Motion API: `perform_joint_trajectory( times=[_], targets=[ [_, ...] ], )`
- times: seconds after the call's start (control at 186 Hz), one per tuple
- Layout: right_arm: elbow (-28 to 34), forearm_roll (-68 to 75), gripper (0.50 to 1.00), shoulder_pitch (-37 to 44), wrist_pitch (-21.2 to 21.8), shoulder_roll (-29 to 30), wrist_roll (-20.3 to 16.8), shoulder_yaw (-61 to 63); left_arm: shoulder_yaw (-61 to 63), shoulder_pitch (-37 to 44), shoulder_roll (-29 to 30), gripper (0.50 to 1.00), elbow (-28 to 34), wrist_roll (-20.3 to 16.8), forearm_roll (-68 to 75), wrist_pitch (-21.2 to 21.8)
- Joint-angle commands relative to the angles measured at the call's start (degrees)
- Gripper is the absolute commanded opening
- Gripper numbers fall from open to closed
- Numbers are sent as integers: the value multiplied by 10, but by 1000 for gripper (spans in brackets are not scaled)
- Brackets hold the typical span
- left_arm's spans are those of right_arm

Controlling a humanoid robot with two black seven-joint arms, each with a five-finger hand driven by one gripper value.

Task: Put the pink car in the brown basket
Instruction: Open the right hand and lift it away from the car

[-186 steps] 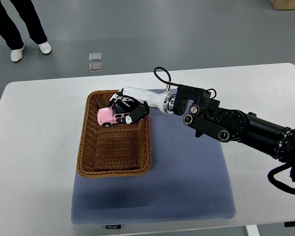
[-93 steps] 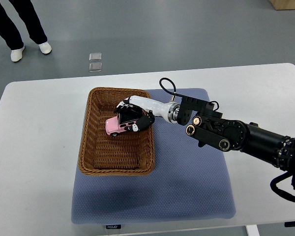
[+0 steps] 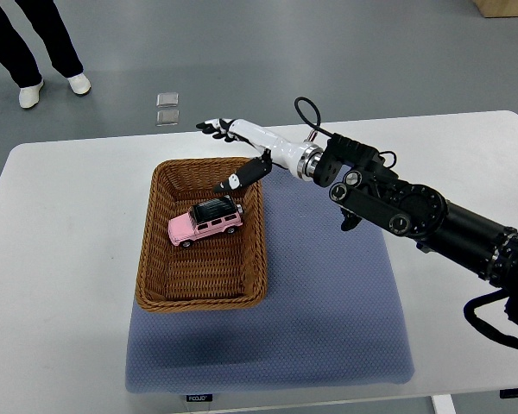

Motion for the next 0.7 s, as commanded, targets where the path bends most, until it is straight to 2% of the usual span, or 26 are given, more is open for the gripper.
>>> perform_joint_trajectory(
  times=[0.0, 0.221, 0.393, 0.512, 0.695],
  targets=[
    [3, 78, 911, -28, 2, 0, 1, 78, 1, 0, 0, 1000, 0, 0, 0, 0],
    [4, 280, 911, -98, 29, 0, 1, 196, 1, 0, 0, 1000, 0, 0, 0, -1],
    [-4, 435, 913, -158, 102, -7, 1, 273, 1, 0, 0, 1000, 0, 0, 0, -1],
    [-9, 484, 913, -182, 144, -34, 1, 283, 1, 0, 0, 1000, 0, 0, 0, 0],
    [-41, 501, 913, -187, 155, -51, 4, 283, 1, 0, 0, 1000, 0, 0, 0, -1]
  ],
)
